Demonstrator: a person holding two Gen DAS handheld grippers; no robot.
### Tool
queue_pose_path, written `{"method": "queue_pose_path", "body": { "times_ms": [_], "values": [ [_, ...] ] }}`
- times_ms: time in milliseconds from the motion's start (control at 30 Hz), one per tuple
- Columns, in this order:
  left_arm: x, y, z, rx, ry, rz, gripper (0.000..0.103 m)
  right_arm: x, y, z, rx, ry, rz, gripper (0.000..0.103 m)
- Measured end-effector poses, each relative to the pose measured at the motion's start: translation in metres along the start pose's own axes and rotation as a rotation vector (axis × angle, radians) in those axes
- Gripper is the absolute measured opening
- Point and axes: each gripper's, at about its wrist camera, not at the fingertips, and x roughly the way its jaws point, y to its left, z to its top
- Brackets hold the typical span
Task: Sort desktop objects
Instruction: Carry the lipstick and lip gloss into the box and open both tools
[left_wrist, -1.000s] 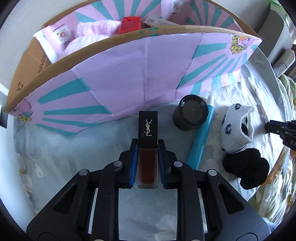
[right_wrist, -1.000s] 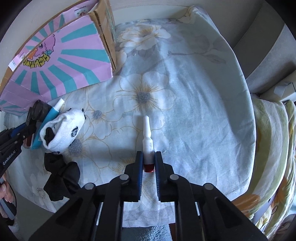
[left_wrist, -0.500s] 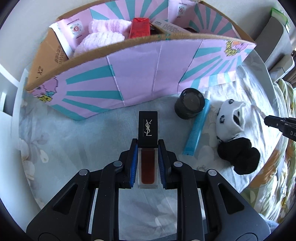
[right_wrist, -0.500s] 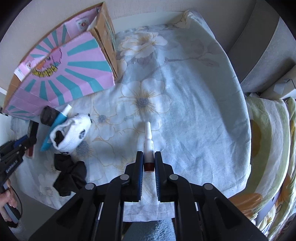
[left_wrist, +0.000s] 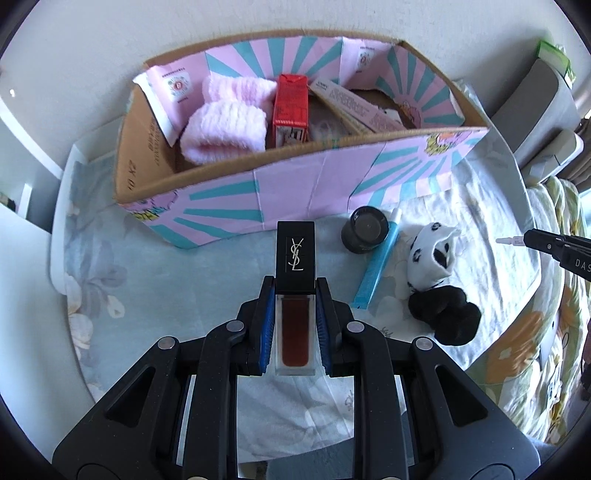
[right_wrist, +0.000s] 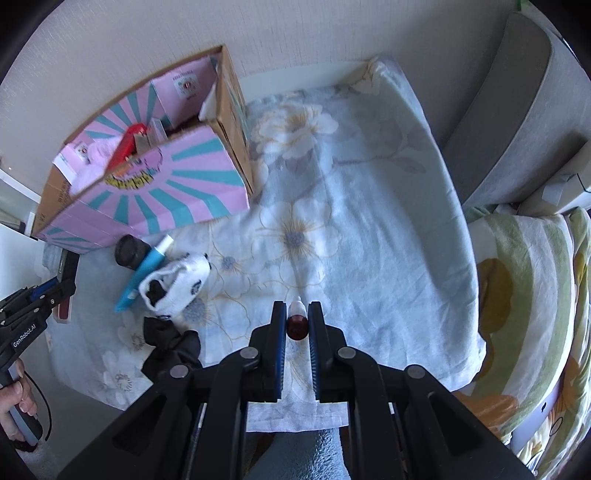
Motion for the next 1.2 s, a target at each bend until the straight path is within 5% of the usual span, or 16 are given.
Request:
{"method": "queue_pose_path", "body": {
  "times_ms": [600,800,1000,1200],
  "values": [
    [-0.071,0.017,0.053,-0.010,-0.065,0.014,0.018,-0.059,0.007,0.076,-0.046,-0.148,0.019,0.011],
    [-0.075,0.022,0.083,0.007,-0.079,0.023,0.018,-0.077,0.036,0.114,-0.110,-0.177,0.104,0.011],
    [-0.056,0.030,0.112,-0.005,-0.071,-0.011,0.018,-0.058,0.082,0.156,-0.203,-0.155,0.206,0.011],
    [-0.024,0.040,0.133,-0.033,-0.037,-0.003,0.018,-0.001,0.123,0.189,-0.243,-0.029,0.292,0.011]
  ]
}}
